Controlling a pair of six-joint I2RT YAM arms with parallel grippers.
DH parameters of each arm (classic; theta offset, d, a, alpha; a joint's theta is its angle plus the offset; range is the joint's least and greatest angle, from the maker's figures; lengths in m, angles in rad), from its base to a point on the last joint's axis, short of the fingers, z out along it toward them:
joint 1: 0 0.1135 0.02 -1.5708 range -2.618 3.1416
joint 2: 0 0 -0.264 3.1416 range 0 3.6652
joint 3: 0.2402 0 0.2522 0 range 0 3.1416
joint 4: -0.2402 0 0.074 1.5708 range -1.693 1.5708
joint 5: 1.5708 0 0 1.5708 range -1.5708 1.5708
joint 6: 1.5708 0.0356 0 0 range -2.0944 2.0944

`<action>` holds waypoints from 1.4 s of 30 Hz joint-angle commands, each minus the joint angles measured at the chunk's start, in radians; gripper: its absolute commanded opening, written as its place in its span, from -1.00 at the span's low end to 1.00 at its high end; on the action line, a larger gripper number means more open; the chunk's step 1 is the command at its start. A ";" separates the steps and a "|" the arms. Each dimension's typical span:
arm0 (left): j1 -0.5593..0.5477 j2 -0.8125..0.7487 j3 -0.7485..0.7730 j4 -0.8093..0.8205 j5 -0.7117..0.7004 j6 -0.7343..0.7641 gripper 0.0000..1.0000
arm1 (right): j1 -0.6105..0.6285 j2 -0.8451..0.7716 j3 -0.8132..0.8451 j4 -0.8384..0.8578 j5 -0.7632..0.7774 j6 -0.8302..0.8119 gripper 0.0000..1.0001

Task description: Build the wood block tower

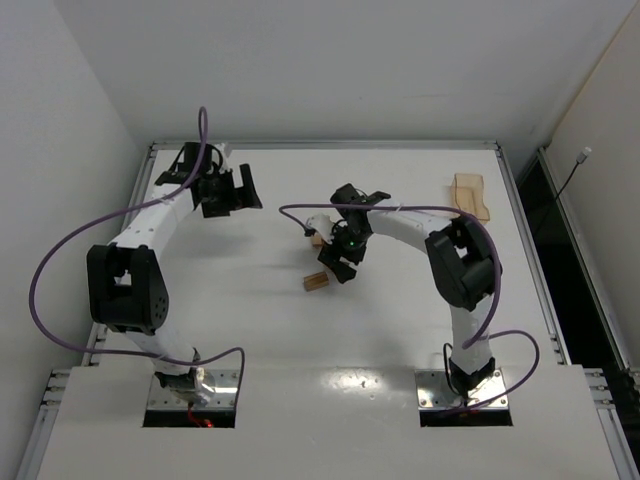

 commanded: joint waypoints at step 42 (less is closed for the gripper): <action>0.028 -0.033 0.016 0.017 -0.169 -0.110 1.00 | -0.006 -0.083 0.336 -0.039 0.345 0.654 -1.00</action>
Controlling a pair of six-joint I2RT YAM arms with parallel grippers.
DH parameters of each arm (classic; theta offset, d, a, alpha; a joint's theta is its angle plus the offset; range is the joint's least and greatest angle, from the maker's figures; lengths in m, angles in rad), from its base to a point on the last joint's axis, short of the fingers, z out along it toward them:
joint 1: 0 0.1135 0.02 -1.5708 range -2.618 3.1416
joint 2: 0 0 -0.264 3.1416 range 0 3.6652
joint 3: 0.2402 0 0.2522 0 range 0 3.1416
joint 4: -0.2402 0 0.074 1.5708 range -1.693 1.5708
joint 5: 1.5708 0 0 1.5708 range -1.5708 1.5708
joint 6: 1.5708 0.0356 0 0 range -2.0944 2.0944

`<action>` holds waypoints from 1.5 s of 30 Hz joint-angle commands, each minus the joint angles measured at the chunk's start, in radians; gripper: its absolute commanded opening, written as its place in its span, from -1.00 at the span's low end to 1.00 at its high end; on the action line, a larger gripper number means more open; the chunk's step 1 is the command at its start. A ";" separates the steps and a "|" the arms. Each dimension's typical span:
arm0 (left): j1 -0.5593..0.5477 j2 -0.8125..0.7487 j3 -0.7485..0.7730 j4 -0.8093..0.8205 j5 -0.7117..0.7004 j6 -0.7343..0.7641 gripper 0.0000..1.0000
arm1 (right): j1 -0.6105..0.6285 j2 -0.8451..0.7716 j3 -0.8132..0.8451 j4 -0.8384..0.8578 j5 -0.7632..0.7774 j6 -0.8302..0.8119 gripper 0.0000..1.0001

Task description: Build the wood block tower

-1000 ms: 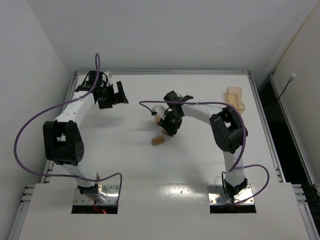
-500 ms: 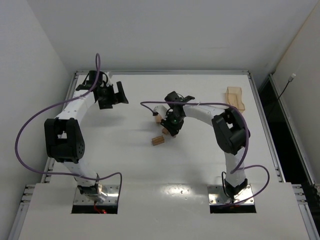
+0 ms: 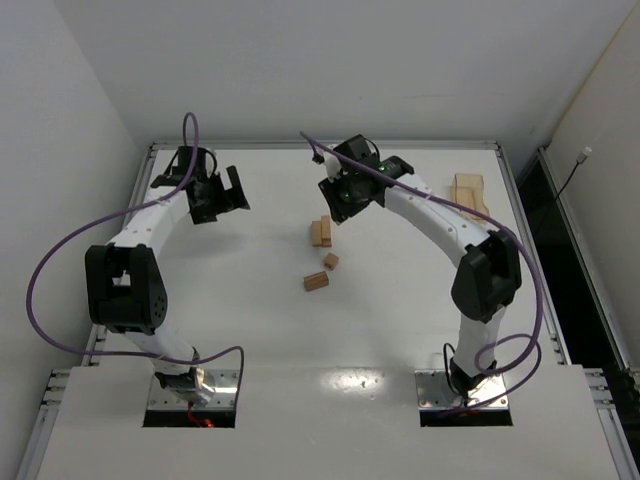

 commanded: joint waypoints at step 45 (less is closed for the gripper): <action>0.000 0.004 0.057 0.020 -0.069 -0.019 1.00 | -0.022 0.491 0.405 0.009 0.047 0.376 -1.00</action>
